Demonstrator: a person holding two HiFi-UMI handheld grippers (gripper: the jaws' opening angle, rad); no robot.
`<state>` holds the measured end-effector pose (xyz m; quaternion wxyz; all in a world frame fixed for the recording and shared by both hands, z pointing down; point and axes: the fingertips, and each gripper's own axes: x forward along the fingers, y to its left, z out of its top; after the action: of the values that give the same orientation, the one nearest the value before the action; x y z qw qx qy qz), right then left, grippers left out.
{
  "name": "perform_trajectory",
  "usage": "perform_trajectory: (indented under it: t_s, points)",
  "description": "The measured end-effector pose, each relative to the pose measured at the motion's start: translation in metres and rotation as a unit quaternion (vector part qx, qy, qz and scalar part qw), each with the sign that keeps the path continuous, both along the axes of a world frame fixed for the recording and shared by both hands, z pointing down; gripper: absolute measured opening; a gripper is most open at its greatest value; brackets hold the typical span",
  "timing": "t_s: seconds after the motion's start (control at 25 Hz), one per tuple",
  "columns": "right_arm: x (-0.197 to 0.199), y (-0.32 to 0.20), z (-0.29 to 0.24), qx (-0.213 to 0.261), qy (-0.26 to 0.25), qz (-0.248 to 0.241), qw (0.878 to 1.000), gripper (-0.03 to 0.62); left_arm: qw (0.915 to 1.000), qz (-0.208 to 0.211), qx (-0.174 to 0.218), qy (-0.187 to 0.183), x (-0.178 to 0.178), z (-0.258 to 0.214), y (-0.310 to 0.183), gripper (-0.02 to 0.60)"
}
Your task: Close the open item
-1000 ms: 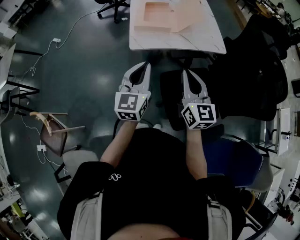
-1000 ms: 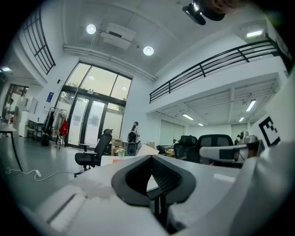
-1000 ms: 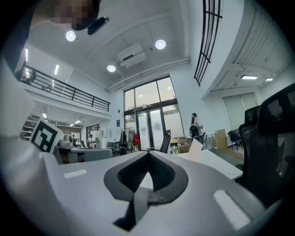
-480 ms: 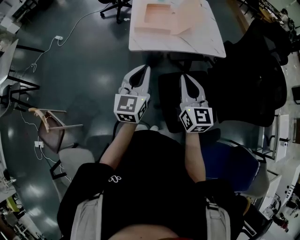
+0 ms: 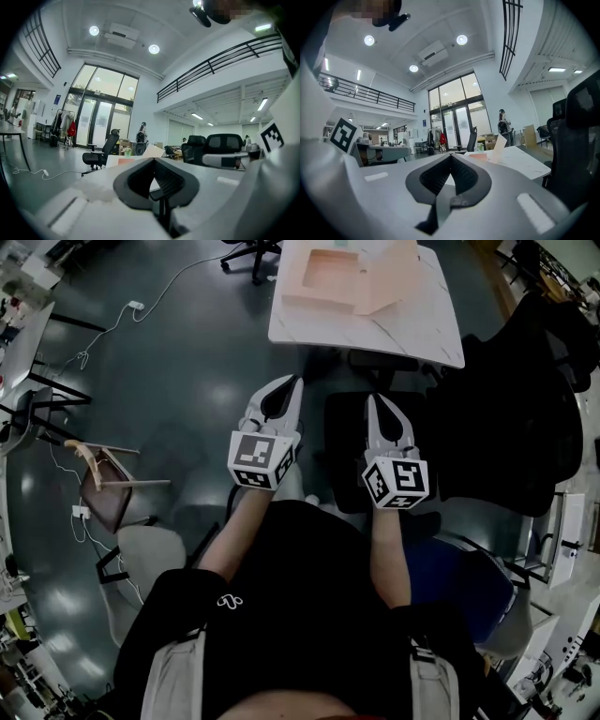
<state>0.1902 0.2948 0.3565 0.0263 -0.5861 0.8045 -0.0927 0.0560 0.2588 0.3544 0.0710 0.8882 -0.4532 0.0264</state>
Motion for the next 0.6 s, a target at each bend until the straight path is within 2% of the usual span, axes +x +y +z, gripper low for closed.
perform_trajectory:
  t_s: [0.28,0.6]
  points:
    - [0.002,-0.052,0.014,-0.011,-0.003,0.001,1.0,0.0,0.9999,0.002,-0.012,0.002,0.001,0.015,-0.049,0.0]
    - [0.001,-0.171,0.026,-0.025,-0.005,0.03,0.999,0.0,0.999,0.034,-0.028,0.007,0.005,0.031,-0.177,0.0]
